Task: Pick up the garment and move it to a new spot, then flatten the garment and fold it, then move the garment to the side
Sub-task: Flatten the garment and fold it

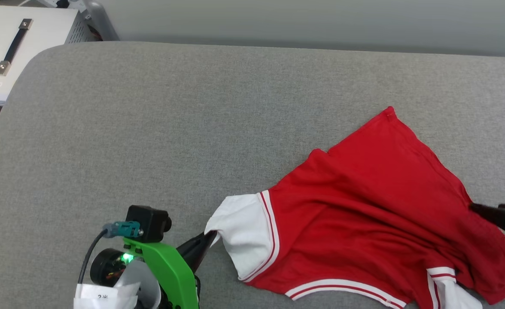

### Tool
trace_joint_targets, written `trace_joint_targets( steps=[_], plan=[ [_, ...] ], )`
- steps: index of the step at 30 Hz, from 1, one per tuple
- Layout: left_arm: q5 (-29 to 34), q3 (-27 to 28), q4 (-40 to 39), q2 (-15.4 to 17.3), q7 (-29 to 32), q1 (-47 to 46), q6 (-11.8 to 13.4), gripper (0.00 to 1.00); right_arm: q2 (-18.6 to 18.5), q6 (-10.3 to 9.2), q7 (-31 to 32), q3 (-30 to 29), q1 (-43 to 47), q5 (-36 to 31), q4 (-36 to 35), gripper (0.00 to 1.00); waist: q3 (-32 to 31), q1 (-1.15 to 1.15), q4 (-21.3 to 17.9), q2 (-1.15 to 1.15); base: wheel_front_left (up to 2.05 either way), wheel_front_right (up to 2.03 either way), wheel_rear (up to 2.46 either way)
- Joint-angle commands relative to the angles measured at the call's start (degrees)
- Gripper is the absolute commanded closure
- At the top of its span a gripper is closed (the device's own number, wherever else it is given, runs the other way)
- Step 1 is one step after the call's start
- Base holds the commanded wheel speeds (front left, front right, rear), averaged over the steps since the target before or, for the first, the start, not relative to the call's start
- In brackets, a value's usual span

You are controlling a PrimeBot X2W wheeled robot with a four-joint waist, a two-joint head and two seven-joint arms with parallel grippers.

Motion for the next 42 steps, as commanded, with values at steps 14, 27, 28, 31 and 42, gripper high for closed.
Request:
trace_joint_targets(
  steps=[14, 27, 28, 31, 42],
  plan=[
    [2.27, -1.83, -2.36, -1.48, 0.05, -5.48, -0.77, 1.00, 2.10, -0.05, 7.08, 3.99, -24.07, -7.22, 9.54, 0.00, 10.49, 0.01, 8.64, 0.00, 0.00, 0.00, 0.00],
    [3.05, -3.33, -1.72, -3.50, -0.86, -8.79, -2.20, 1.00, 0.00, -0.05, 3.55, 5.52, -33.34, -13.09, 21.93, 0.00, 15.70, 0.01, 13.43, 0.00, 0.00, 0.00, 0.00],
    [3.06, -3.37, -1.59, -3.61, -0.97, -8.96, -2.27, 1.00, -0.10, -0.05, 3.05, 5.74, -33.51, -13.21, 22.52, 0.00, 15.93, 0.01, 13.70, 0.00, 0.00, 0.00, 0.00],
    [2.78, -3.16, -1.28, -4.05, -1.52, -9.05, -2.21, 1.00, -0.44, -0.05, 2.54, 7.03, -33.36, -13.10, 23.91, 0.00, 16.31, 0.01, 14.17, 0.00, 0.00, 0.00, 0.00],
    [2.39, -3.32, -0.09, -4.55, -2.96, -8.90, -2.79, 1.00, -3.17, -0.05, 3.21, 12.69, -29.66, -11.75, 26.82, 0.77, 16.86, 0.01, 15.55, 0.00, 0.00, 0.00, 0.00]
  ],
)
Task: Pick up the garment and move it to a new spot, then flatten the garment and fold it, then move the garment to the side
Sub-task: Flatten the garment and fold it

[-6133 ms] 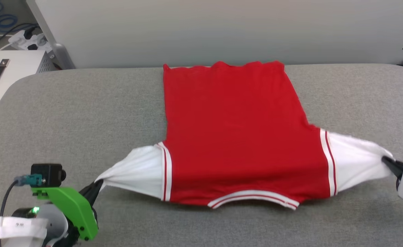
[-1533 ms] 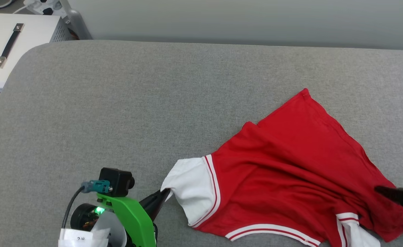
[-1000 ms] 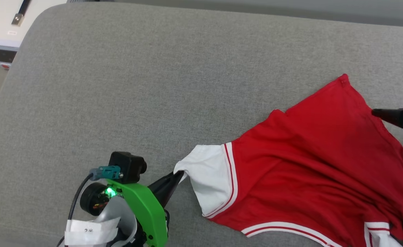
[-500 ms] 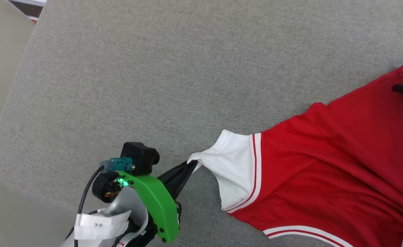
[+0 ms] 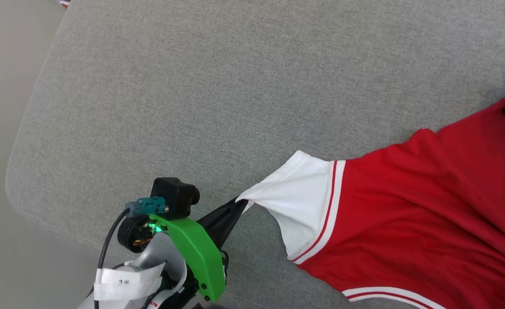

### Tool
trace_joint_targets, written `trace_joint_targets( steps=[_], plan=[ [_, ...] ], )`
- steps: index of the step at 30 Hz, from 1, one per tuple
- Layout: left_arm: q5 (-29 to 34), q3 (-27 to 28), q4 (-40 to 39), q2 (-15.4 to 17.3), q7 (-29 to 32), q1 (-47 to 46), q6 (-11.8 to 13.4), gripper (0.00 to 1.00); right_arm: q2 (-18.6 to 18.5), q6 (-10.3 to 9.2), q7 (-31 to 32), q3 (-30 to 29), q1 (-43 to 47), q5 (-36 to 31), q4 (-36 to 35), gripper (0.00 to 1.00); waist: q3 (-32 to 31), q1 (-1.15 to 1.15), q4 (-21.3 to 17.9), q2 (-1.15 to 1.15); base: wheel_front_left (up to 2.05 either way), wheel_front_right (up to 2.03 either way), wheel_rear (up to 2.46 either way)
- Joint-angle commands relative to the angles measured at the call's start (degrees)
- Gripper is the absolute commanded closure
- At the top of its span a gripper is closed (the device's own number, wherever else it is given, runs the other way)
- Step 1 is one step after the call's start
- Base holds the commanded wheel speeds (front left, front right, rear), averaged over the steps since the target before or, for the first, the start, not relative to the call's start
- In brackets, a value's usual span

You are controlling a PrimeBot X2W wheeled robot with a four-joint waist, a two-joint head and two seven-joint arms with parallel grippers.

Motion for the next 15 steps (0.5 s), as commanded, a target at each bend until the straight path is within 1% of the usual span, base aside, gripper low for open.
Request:
trace_joint_targets(
  steps=[1, 4, 8, 12, 15],
  plan=[
    [-0.36, 0.05, 0.31, -0.49, -0.49, -0.77, -0.31, 1.00, 0.98, -0.05, 0.53, 1.20, 3.23, 0.77, 2.06, 1.00, 0.00, 0.00, 0.09, 0.00, 0.00, 0.00, 0.00],
    [-0.47, 0.01, 0.92, -0.58, -0.74, -0.82, -0.47, 1.00, 0.81, -0.05, 0.29, 1.73, 3.60, 1.61, 2.02, 1.00, -0.29, 0.00, 0.13, 0.00, 0.00, 0.00, 0.00],
    [-0.74, 0.24, 1.73, -0.47, -1.02, -0.76, -0.50, 1.00, 0.90, -0.05, -1.96, 2.01, 3.60, 2.79, 1.86, 1.00, -1.42, 0.00, -0.26, 0.00, 0.00, 0.00, 0.00],
    [-0.90, 0.80, 2.28, -0.05, -1.41, -0.68, -0.42, 1.00, 1.30, -0.05, -6.04, 1.79, 3.30, 4.24, 1.89, 1.00, -3.33, 0.00, -1.14, 0.00, 0.00, 0.00, 0.00],
    [-0.99, 1.44, 2.62, 0.53, -1.60, -0.49, -0.09, 1.00, 1.32, -0.05, -10.40, 2.17, 3.33, 5.48, 1.65, 1.00, -5.34, 0.00, -2.27, 0.00, 0.00, 0.00, 0.00]
  ],
)
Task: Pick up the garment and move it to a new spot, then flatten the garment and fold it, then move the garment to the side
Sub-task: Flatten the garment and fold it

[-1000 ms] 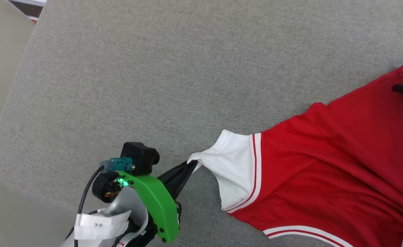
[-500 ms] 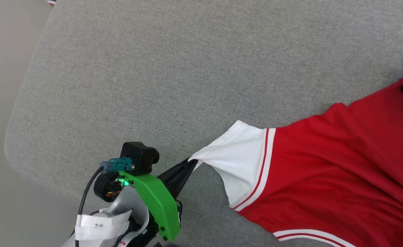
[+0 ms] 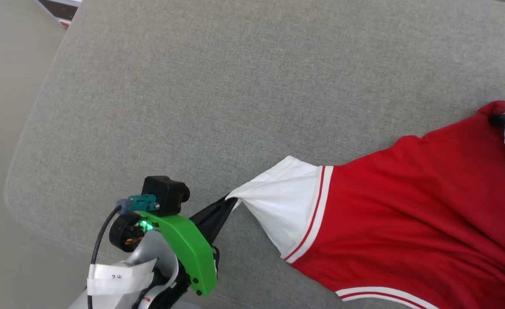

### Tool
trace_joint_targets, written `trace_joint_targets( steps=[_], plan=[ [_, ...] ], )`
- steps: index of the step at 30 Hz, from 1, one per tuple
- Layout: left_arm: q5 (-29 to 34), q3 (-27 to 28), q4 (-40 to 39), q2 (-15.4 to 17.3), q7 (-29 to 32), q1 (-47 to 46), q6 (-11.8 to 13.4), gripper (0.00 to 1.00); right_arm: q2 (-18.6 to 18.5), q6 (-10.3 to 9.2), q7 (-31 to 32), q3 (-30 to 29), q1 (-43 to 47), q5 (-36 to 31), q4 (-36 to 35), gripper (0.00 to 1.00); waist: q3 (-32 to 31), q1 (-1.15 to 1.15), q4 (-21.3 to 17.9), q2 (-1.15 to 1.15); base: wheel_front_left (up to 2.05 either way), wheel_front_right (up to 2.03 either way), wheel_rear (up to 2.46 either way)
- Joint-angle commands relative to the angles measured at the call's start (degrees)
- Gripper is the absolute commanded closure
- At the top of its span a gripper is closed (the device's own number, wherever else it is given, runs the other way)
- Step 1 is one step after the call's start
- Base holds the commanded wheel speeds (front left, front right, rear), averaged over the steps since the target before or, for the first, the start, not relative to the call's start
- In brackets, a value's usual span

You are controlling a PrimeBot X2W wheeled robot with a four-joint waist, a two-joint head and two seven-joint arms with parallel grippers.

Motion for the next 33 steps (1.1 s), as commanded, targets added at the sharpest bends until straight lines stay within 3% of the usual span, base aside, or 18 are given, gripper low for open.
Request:
trace_joint_targets(
  steps=[1, 12, 13, 18, 33],
  plan=[
    [-0.41, 0.62, 0.13, 0.55, -0.62, -0.38, 0.38, 1.00, 0.53, -0.04, -1.75, 0.60, 1.23, 1.02, 0.32, 1.00, -2.29, 0.00, -1.64, 0.00, 0.00, 0.00, 0.00],
    [-1.18, 4.91, -0.32, 3.73, -1.72, 0.38, 2.12, 1.00, -1.58, -0.04, -16.99, 2.24, 3.92, 6.42, -1.76, 1.00, -11.21, 0.00, -7.42, 0.00, 0.00, 0.00, 0.00],
    [-1.02, 6.03, -1.16, 4.63, -2.18, 0.39, 2.54, 1.00, -2.55, -0.04, -20.39, 3.08, 5.11, 7.77, -3.04, 1.00, -13.26, 0.00, -9.01, 0.00, 0.00, 0.00, 0.00],
    [-0.22, 9.21, -3.33, 6.43, -4.13, 0.99, 4.37, 1.00, -3.76, -0.04, -26.10, 3.80, 7.31, 9.78, -6.23, 1.00, -16.61, 0.00, -11.73, 0.00, 0.00, 0.00, 0.00],
    [4.37, 19.24, -11.77, 9.73, -11.94, -1.67, 9.74, 1.00, -4.69, -0.04, -34.81, -0.21, 14.14, 11.51, -19.88, 1.00, -21.23, 0.00, -18.23, 0.00, 0.00, 0.00, 0.00]
  ],
)
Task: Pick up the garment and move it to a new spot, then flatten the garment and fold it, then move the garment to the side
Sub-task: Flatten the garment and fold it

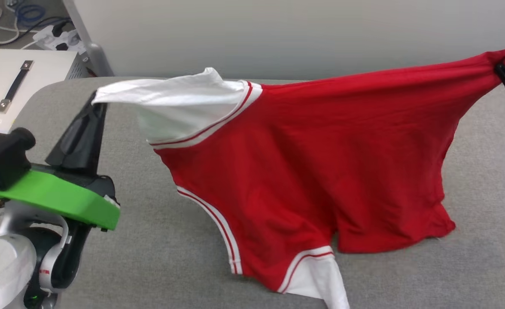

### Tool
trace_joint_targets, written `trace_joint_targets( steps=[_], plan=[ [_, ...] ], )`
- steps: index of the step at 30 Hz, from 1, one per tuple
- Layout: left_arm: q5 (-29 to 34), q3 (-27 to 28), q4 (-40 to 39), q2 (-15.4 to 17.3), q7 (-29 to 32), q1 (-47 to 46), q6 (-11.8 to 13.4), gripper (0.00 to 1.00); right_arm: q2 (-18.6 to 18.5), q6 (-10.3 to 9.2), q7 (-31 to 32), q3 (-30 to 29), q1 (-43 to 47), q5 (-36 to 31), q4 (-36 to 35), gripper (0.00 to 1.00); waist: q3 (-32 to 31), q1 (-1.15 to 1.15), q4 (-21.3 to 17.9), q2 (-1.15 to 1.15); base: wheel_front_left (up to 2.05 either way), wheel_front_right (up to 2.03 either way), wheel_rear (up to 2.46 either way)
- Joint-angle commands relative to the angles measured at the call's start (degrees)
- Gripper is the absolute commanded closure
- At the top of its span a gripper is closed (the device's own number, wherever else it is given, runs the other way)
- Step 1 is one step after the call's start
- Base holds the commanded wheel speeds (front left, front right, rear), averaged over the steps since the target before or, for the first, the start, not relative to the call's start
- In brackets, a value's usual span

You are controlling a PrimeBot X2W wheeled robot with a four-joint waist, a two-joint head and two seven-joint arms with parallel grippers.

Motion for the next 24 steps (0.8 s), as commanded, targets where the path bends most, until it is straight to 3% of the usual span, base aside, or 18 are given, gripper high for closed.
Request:
trace_joint_targets(
  steps=[1, 15, 20, 24],
  plan=[
    [1.02, 1.00, -0.58, 0.65, -0.99, -1.22, 0.71, 1.00, 0.26, -0.05, -0.66, -1.00, 1.17, -0.06, -1.11, 1.00, -1.62, 0.01, -2.10, 0.00, 0.00, 0.00, 0.00],
    [4.15, 6.63, -6.69, 2.99, -4.26, -7.53, 2.58, 1.00, 3.00, -0.05, -2.05, -9.25, 4.71, -2.50, -11.85, 1.00, -1.67, 0.01, -4.32, 0.00, 0.00, 0.00, 0.00],
    [4.55, 7.18, -6.45, 5.35, -1.93, -11.91, 1.89, 1.00, 3.67, -0.05, -2.24, -10.38, 2.07, -3.73, -14.06, 1.00, 0.26, 0.01, -5.03, 0.00, 0.00, 0.00, 0.00],
    [4.99, 6.57, -4.49, 8.47, 1.34, -16.42, -0.06, 1.00, 3.33, -0.05, -2.16, -10.43, -1.29, -4.66, -13.91, 1.00, 3.00, 0.01, -5.52, 0.00, 0.00, 0.00, 0.00]
  ],
)
